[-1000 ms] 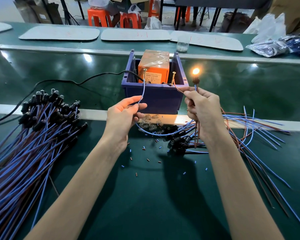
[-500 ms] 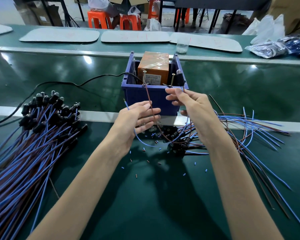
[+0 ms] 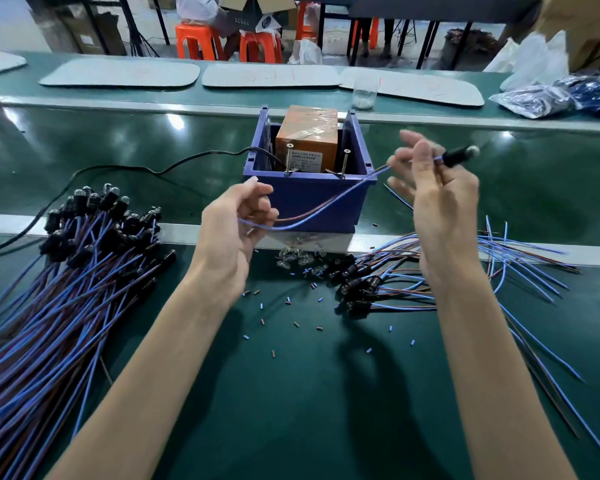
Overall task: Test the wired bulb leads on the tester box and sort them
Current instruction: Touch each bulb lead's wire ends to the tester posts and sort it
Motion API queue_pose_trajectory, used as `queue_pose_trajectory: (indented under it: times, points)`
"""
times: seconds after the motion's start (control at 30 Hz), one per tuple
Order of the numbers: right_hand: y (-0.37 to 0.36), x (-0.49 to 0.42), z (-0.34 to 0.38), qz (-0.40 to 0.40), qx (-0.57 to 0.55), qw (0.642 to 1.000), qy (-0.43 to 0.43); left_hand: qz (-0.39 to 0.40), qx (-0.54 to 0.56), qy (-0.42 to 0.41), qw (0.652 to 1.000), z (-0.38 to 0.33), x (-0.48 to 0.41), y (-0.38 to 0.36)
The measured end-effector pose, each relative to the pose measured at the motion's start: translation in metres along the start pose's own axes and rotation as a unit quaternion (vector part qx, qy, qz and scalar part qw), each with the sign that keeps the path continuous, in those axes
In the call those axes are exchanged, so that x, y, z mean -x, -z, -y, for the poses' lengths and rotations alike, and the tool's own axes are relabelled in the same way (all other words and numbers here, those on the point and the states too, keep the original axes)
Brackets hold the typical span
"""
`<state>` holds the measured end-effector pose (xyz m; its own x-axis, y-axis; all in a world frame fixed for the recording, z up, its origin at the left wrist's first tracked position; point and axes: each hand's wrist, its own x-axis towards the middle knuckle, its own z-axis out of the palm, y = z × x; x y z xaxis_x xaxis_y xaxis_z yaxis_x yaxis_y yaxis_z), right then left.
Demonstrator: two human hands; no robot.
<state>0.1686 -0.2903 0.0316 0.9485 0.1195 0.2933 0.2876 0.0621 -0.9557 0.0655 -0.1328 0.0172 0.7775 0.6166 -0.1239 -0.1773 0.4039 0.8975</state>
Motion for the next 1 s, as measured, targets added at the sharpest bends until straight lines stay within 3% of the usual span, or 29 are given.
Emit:
queue_pose_trajectory:
  times: [0.07,0.17,0.27,0.33,0.43,0.57,0.87,1.0]
  points:
    - [0.001,-0.002,-0.002,-0.075,0.088,0.987,0.112,-0.009,0.004,-0.012,1.0,-0.004,0.001,0.001]
    - [0.005,0.0,0.001,-0.16,0.238,0.913,0.289,-0.013,-0.01,-0.016,1.0,-0.007,0.001,0.003]
    - [0.014,0.001,0.004,-0.164,0.338,0.864,0.336,-0.013,-0.028,-0.013,0.999,-0.008,0.001,0.005]
    - [0.021,-0.002,0.003,-0.119,0.425,0.857,0.266,-0.005,-0.044,-0.009,0.999,-0.008,0.0,0.006]
    - [0.036,-0.012,-0.005,0.066,0.511,0.853,0.084,0.007,-0.071,-0.007,0.997,-0.007,0.001,0.007]
    - [0.048,-0.013,-0.012,0.291,0.551,0.775,-0.109,0.007,-0.096,-0.013,0.995,-0.008,0.0,0.008]
    - [0.05,-0.012,-0.024,0.348,0.541,0.749,-0.161,0.007,-0.128,0.0,0.992,-0.007,-0.003,0.012]
    - [0.049,-0.013,-0.024,0.36,0.545,0.741,-0.155,0.047,-0.294,0.006,0.955,-0.006,-0.009,0.018]
